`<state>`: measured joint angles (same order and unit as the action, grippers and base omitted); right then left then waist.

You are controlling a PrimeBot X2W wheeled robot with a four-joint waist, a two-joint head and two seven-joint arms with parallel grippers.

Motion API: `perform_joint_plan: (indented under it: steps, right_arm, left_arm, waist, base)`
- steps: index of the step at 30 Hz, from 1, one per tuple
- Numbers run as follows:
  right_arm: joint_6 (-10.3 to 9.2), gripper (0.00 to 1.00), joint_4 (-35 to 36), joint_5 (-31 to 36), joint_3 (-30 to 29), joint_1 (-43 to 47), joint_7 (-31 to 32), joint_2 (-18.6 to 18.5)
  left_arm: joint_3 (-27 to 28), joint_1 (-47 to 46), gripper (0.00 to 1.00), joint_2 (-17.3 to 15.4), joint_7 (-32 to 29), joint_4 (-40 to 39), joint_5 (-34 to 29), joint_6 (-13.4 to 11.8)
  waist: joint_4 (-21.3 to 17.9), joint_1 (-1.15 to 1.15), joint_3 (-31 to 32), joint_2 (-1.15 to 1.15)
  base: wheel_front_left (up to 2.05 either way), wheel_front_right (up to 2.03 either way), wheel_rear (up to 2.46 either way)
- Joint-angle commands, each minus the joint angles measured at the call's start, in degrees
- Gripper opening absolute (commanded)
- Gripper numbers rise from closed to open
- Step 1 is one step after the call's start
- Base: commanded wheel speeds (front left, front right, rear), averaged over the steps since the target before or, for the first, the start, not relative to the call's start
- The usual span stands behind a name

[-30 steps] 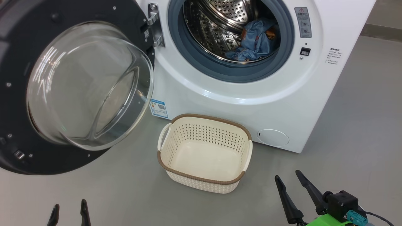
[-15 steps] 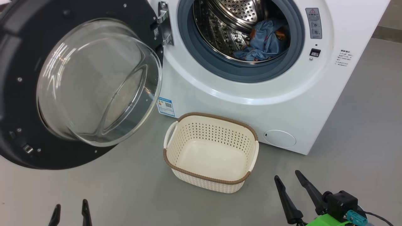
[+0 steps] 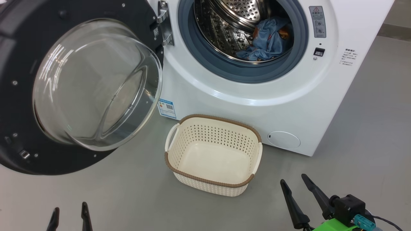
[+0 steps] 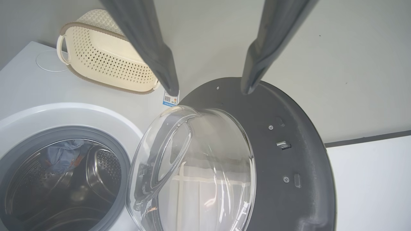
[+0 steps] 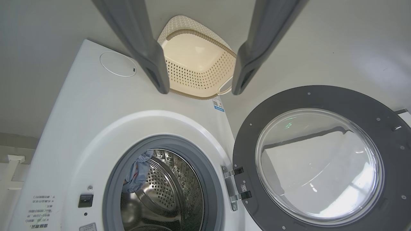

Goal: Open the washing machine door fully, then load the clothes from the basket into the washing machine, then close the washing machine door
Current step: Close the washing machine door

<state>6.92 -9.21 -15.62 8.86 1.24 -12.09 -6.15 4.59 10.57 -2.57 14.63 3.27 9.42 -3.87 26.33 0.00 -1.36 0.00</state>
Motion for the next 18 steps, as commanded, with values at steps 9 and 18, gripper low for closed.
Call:
perform_joint_plan:
  steps: [9,18]
  right_arm:
    - [0.57,1.0,1.3,0.5,1.46,-2.05,0.05,-0.67]
    - [0.57,1.0,1.25,0.59,1.52,-1.85,-0.09,-0.6]
  left_arm:
    - [2.07,-1.68,1.0,-0.31,0.37,-1.8,0.3,-0.65]
    - [2.34,-1.62,0.0,-0.31,0.37,-1.89,0.46,-0.27]
  waist:
    - [-0.88,0.0,0.09,0.0]
    - [-1.12,0.0,0.34,0.0]
  base:
    - [0.0,0.0,0.0]
    - [0.0,0.0,0.0]
